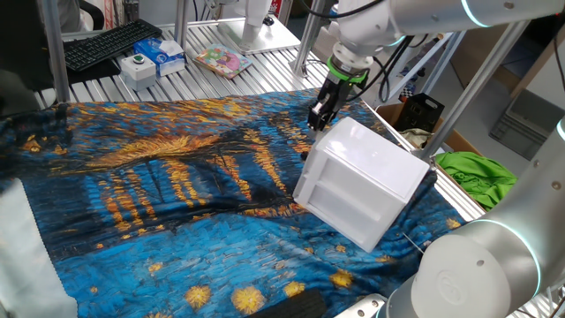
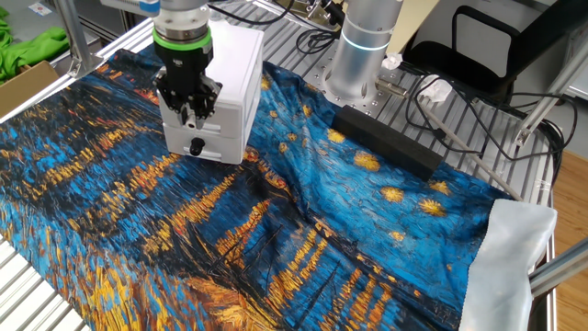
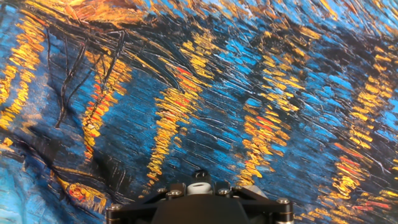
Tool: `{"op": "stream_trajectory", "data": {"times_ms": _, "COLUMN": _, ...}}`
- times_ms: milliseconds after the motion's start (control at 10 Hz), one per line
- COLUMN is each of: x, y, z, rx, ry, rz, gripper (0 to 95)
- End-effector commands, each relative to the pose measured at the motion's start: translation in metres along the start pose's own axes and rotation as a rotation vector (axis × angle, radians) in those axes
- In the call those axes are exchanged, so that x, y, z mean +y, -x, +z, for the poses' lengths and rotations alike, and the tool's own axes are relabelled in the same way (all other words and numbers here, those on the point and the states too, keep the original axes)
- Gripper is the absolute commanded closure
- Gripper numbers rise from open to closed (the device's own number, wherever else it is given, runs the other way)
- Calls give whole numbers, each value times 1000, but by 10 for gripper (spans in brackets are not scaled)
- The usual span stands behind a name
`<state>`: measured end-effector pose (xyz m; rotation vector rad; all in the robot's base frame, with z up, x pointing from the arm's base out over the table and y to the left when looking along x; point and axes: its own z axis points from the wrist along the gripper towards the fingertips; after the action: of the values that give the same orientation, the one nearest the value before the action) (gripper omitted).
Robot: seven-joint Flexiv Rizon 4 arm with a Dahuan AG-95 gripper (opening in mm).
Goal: Put things in the drawer
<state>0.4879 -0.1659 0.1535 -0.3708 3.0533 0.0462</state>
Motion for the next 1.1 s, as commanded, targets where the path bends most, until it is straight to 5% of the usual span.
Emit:
{"op": "stream_trajectory", "data": {"times_ms": 100, "x": -1, "y": -1, "z": 1, "rx": 1, "ry": 0, "rz": 0, "gripper": 950}}
{"op": "stream_trajectory", "data": {"times_ms": 1000, "x": -2, "y": -3, "z": 1, "rx": 3, "ry": 5, "rz": 49, "gripper": 950}}
{"op": "stream_trajectory", "data": {"times_ms": 1100, "x": -2, "y": -3, "z": 1, "rx": 7, "ry": -6, "rz": 77, "gripper": 380}}
